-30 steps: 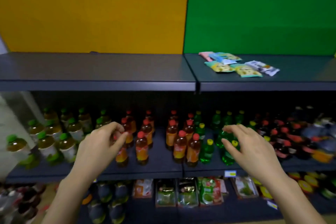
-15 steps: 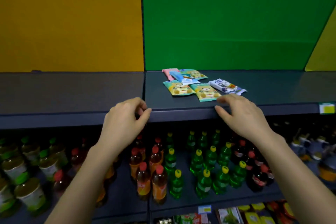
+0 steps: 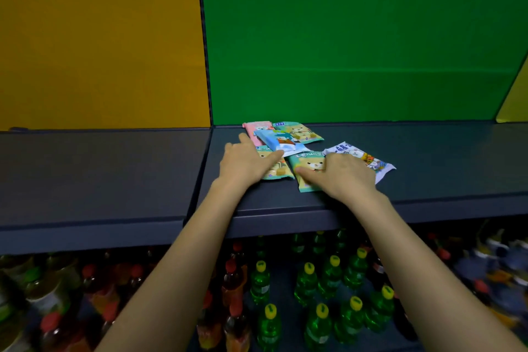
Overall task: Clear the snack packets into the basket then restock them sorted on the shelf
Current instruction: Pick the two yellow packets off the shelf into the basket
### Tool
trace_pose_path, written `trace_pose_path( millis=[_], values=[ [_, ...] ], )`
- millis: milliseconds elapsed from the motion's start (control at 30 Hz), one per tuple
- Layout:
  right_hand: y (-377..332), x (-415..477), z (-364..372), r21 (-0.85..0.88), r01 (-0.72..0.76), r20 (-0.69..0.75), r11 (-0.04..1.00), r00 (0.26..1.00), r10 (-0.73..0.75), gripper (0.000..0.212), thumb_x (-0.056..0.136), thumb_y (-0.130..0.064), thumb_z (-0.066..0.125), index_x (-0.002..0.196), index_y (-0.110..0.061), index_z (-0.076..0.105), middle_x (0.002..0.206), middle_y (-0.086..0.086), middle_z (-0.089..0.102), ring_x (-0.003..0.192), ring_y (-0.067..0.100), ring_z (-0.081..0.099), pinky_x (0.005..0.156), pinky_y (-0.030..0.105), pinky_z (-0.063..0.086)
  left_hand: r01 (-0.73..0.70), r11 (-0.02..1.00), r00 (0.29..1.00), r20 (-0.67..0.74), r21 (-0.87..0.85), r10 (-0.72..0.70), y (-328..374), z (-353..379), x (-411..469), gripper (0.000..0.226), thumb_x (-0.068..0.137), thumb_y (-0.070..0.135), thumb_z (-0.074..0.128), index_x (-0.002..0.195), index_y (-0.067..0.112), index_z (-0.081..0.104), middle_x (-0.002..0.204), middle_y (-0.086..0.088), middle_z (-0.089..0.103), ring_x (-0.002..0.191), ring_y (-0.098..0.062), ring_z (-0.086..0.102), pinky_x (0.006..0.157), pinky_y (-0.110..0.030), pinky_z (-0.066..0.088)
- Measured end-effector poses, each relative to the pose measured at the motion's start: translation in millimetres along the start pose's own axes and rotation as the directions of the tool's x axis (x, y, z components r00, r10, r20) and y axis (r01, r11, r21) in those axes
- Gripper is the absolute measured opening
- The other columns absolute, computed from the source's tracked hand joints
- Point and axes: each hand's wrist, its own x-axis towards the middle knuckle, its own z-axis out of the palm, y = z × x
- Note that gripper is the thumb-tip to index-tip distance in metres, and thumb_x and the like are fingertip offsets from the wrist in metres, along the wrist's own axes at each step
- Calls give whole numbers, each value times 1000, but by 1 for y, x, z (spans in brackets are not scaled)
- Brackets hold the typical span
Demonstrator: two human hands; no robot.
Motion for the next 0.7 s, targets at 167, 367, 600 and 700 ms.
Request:
trace_pose_path(
  millis=[167, 367, 600, 700],
  values=[
    [2, 14, -2, 54, 31, 113, 998, 993, -37, 69, 76, -67, 53, 112, -8, 52, 124, 12, 55, 116, 31, 50, 84, 38, 44, 66, 996, 997, 48, -56, -64, 5, 6, 12, 87, 72, 52, 71, 128, 0, 29, 132, -18, 47, 122, -33, 45, 91, -39, 43],
    [12, 23, -9, 135, 19, 219, 991, 974, -49, 59, 68, -70, 59, 85, -15, 48, 105, 6, 57, 102, 27, 55, 79, 35, 41, 194, 980, 963, 201, -43, -181, 16, -10, 14, 78, 72, 47, 73, 128, 4, 40, 134, -10, 48, 114, -26, 49, 80, -30, 37],
    [32, 32, -13, 239, 59, 141, 969, 985, -94, 51, 90, -44, 46, 114, 0, 55, 123, 20, 57, 114, 34, 52, 84, 33, 41, 306, 904, 945, 215, -299, -248, 9, -26, 0, 46, 78, 29, 72, 109, 12, 42, 86, -1, 54, 69, -13, 53, 53, -24, 42],
    [44, 28, -26, 265, 64, 45, 962, 996, -78, 51, 90, -40, 48, 119, 1, 49, 126, 22, 52, 117, 38, 49, 87, 37, 41, 318, 806, 948, 143, -499, -285, -13, -28, -16, 44, 77, 22, 74, 108, 5, 47, 100, -9, 66, 80, -20, 64, 69, -32, 54]
  ],
)
